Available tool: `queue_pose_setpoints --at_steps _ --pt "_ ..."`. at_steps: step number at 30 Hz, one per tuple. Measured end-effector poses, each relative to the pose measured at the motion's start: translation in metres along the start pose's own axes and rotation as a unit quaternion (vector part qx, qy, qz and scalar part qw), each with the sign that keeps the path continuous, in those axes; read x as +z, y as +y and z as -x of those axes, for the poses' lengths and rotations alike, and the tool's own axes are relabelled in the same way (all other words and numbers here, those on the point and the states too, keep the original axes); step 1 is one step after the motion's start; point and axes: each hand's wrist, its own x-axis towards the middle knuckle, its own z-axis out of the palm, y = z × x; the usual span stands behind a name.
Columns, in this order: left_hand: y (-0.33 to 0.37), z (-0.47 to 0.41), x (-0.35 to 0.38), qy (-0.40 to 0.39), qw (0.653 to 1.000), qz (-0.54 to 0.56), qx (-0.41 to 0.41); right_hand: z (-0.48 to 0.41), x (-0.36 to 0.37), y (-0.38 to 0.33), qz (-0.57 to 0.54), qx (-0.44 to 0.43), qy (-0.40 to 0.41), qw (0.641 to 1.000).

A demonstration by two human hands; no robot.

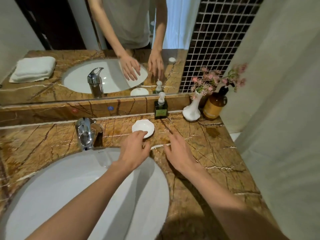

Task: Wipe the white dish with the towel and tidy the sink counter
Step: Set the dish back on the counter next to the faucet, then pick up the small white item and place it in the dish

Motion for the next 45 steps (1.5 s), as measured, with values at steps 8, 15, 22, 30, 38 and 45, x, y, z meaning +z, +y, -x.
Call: queue_pose_setpoints --at_steps 8,15,22,30,38,45 --pt "0.057 0.071 0.003 -0.052 0.990 -0.055 0.118 0.082 -0.024 0.029 0.050 -0.020 0.005 0.999" --pt "0.110 0.135 0.012 -0.076 0.991 -0.075 0.083 0.158 -0.038 0.073 0.013 -0.004 0.005 1.000" --pt "0.153 0.189 0.013 -0.087 0.991 -0.082 0.057 0.217 -0.057 0.109 -0.003 0.014 0.023 1.000" --pt "0.168 0.201 0.042 -0.124 0.984 -0.100 0.078 0.241 -0.061 0.149 -0.012 0.076 0.010 0.997" --pt "0.167 0.193 0.074 -0.192 0.972 -0.111 0.081 0.209 -0.057 0.168 0.026 0.074 -0.015 0.997" --pt "0.168 0.181 0.091 -0.204 0.972 -0.098 0.064 0.182 -0.041 0.166 0.060 0.035 -0.050 0.996"
